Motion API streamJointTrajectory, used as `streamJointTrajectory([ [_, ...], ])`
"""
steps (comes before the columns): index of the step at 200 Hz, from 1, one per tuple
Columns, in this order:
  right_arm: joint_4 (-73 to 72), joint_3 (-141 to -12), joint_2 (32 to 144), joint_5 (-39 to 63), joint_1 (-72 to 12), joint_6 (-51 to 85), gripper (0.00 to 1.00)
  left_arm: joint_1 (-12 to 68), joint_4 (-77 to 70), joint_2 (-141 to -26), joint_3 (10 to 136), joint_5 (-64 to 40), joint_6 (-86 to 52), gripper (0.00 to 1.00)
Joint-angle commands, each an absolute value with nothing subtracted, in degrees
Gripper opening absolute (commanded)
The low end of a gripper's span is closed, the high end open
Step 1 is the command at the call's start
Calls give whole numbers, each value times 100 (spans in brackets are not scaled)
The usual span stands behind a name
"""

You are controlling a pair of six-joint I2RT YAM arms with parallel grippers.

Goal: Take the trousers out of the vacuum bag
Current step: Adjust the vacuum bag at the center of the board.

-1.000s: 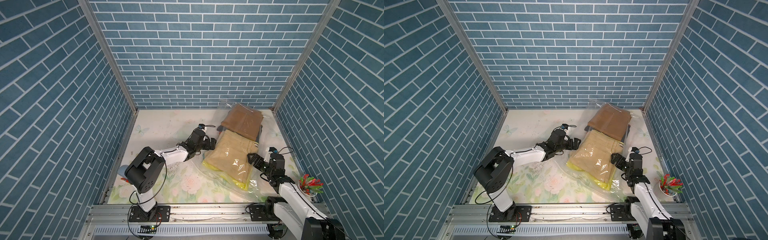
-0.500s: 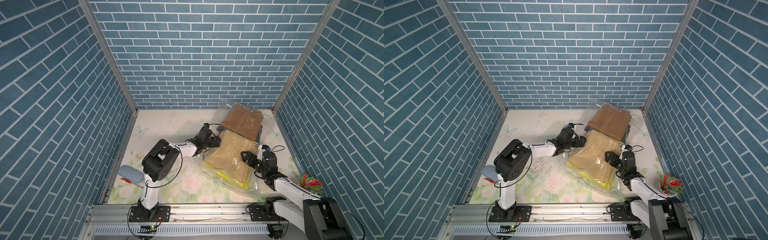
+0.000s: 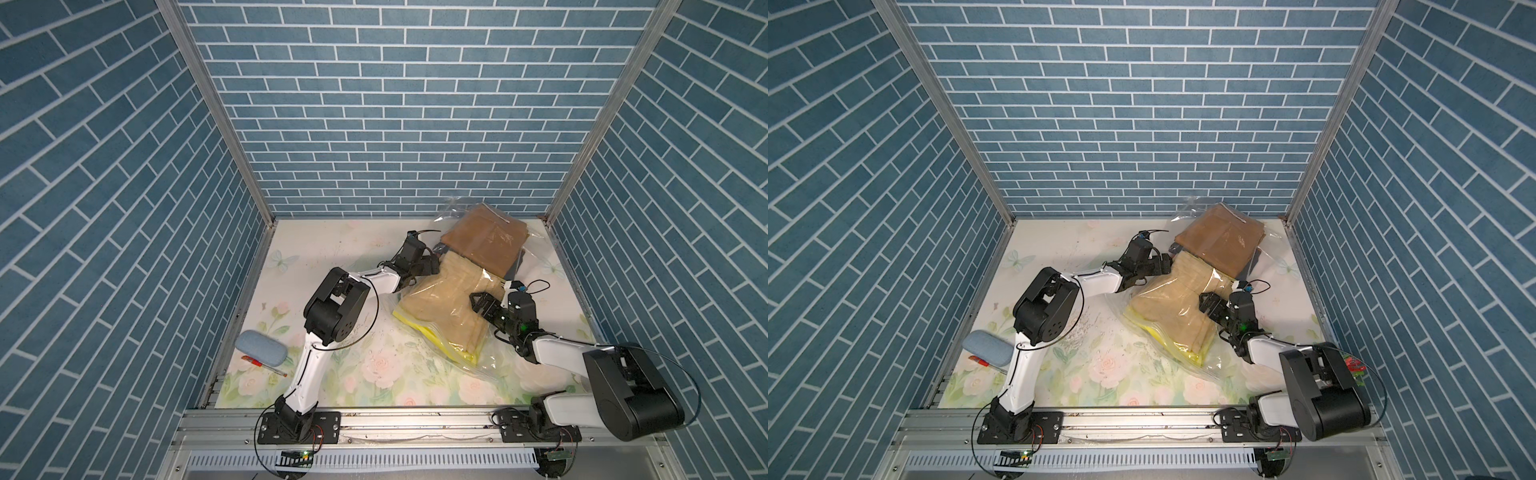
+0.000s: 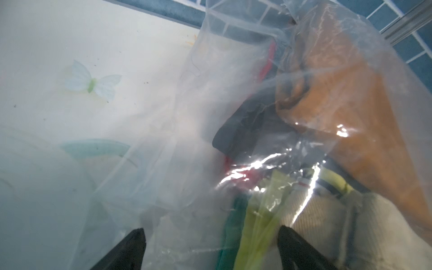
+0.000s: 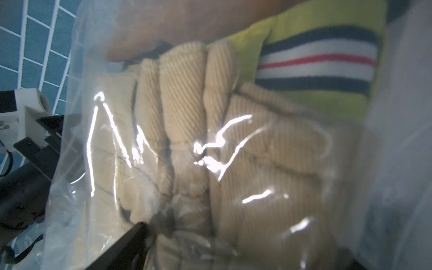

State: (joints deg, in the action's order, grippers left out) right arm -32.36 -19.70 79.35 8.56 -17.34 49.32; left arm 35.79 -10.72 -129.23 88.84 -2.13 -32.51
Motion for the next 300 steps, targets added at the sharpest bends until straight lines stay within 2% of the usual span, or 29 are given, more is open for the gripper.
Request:
streamJointTrajectory([
  [1, -3453, -2304, 8416, 1032, -1945, 5010, 99, 3473, -1007, -13164, 9275, -478, -3182, 94],
  [31, -3525, -2721, 8826, 968, -1995, 5005, 99, 3344, -950, -13199, 9684, -614, -3146, 94],
  [59, -3352, -3029, 8988, 1071, -2004, 4760, 99, 3212, -1002, -12876, 9681, -839, -3208, 100],
  [83, -2730, -3054, 8559, 834, -2033, 4273, 99, 3098, -1173, -12209, 9142, -989, -3195, 99],
  [120, -1088, -3138, 7637, -254, -2310, 3549, 100, 2970, -1240, -10888, 7973, -979, -3322, 100],
  [141, -582, -3167, 7118, -699, -2637, 3289, 99, 2961, -774, -10322, 7610, -1063, -3183, 100],
  [165, -140, -3267, 6645, -1200, -3099, 3057, 99, 2961, -941, -9552, 6719, -1323, -3177, 99],
  [211, 544, -3602, 6071, -2149, -4141, 2618, 99, 2955, -765, -7867, 5240, -966, -3182, 100],
  [260, 854, -3723, 5490, -2171, -4949, 2608, 100, 2932, -506, -6176, 4000, -644, -3382, 100],
  [300, 1267, -4231, 5783, -2516, -5844, 2197, 99, 2925, -242, -5381, 3400, -563, -3596, 99],
])
